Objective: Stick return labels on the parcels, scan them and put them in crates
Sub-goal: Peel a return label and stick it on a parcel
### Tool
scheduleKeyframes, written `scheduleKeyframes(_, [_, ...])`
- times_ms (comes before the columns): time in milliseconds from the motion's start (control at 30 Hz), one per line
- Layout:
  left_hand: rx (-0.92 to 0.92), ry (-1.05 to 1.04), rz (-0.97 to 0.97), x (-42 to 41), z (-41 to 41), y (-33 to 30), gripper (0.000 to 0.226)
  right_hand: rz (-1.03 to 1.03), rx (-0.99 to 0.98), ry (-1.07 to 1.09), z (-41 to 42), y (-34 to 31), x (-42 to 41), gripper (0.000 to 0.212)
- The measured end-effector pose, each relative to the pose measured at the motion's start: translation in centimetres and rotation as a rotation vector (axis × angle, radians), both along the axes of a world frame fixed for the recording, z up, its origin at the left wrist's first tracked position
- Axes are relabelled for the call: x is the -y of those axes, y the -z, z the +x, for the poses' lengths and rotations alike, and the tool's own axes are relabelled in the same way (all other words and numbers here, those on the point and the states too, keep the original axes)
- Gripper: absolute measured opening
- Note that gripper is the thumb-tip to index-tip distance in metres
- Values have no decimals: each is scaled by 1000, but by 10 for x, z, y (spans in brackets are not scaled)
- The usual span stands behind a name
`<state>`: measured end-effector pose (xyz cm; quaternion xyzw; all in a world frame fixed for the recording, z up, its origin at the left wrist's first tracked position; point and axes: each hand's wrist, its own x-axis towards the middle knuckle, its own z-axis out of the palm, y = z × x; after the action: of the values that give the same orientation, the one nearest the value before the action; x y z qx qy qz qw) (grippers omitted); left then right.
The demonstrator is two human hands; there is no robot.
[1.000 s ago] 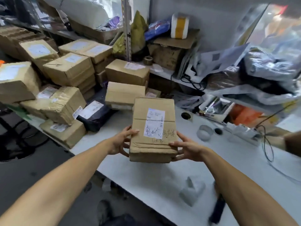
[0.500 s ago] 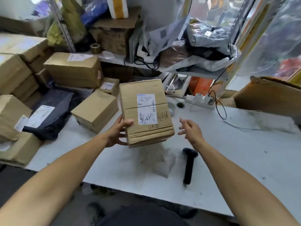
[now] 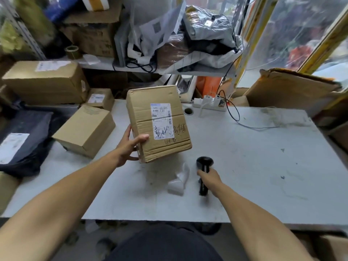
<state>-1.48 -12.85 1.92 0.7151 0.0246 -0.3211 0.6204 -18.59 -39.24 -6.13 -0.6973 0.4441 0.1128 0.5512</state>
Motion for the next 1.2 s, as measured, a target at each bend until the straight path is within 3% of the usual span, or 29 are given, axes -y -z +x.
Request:
scheduleKeyframes(133, [22, -8, 15, -1, 2, -5, 114, 56, 148, 26, 54, -61, 2, 17])
scheduleKeyframes(367, [8, -121, 32, -11, 13, -10, 114, 97, 519, -333, 101, -217, 10, 9])
scheduleKeyframes(500, [12, -146, 52, -13, 11, -18, 115, 106, 528, -414, 99, -257, -3, 12])
scheduleKeyframes(700, [-29, -197, 76, -21, 13, -17, 123, 124, 461, -441, 96, -270, -12, 24])
scheduleKeyframes(933, [-41, -190, 89, -21, 14, -16, 131, 142, 500, -420, 96, -275, -7, 22])
scheduleKeyframes(1100, [-35, -163, 101, -21, 17, -17, 118, 134, 470, -424, 95, -269, 3, 23])
scheduleKeyframes(1200, [-96, -76, 150, -27, 17, -14, 113, 12, 360, -436, 94, -238, 11, 16])
